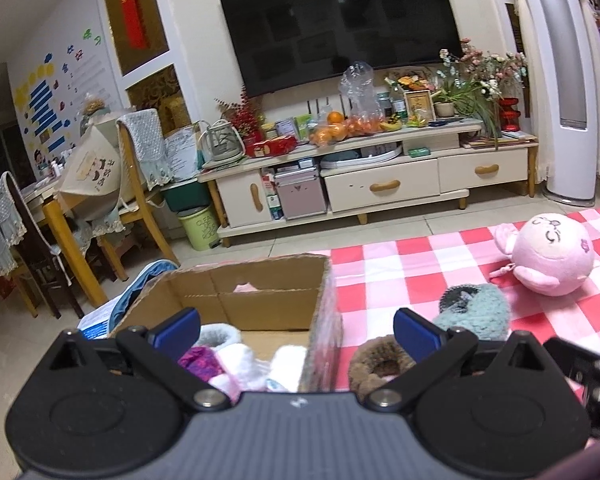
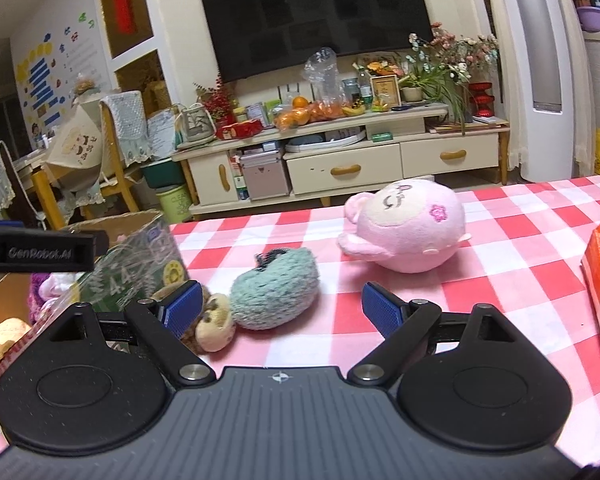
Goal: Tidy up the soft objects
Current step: 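Move both open tools back toward the brown fluffy ring and teal heart, then reach the right tool to the pink plush pig and close on it, then lift the pink plush pig with the right tool into the box and open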
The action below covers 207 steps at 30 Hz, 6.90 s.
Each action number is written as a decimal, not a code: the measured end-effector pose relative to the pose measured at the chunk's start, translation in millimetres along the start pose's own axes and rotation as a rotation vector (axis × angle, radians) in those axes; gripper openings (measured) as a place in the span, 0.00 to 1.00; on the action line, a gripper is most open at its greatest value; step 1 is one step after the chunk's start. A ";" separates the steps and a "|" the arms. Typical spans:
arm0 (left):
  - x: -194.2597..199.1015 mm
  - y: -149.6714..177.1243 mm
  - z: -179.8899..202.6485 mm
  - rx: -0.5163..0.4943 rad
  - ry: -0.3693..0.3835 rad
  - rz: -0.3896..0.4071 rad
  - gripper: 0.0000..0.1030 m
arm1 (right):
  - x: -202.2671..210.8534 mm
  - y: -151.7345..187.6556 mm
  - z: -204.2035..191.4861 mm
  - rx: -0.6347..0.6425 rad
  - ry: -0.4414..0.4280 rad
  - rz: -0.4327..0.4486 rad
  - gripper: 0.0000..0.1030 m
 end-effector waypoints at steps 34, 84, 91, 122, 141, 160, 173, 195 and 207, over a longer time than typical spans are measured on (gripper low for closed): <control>-32.2 -3.6 123.2 -0.265 0.216 0.082 0.98 | -73.7 -32.5 81.9 -0.560 -0.051 -0.015 1.00; -40.3 21.9 152.1 -0.226 0.387 -0.001 0.91 | -96.6 -34.2 72.7 -0.456 -0.163 -0.287 0.98; -15.3 25.7 147.0 -0.231 0.407 0.047 0.91 | -69.4 -29.5 85.0 -0.525 -0.143 -0.264 0.97; 53.5 45.7 115.2 -0.183 0.551 0.193 0.90 | -7.0 -17.8 46.8 -0.482 -0.236 -0.217 0.97; 62.2 40.9 38.9 -0.004 0.491 0.260 0.80 | -21.7 -50.5 -17.6 -0.263 -0.302 -0.199 0.97; 36.0 47.9 -62.4 0.249 0.292 0.243 0.74 | -55.2 -60.3 -109.6 0.007 -0.469 -0.270 0.97; 0.2 82.2 -114.9 0.388 0.156 0.046 0.72 | -113.2 -25.4 -163.2 0.017 -0.568 -0.405 0.97; 2.1 95.0 -140.7 0.407 -0.032 -0.071 0.81 | -115.9 -43.5 -151.5 -0.060 -0.475 -0.303 1.00; 8.6 71.0 -109.3 0.314 0.014 -0.009 0.81 | -68.2 -69.1 -57.2 -0.141 -0.296 -0.114 1.00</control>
Point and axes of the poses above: each gripper's, at about its wrist camera, not at the fingertips, and x roughly against the way its jaws point, z to its right, y to its underside, the point moved 4 cm from there along -x, roughly the way its jaws point, and after that the axes turned 12 degrees about -x, right-handed, at the moved point
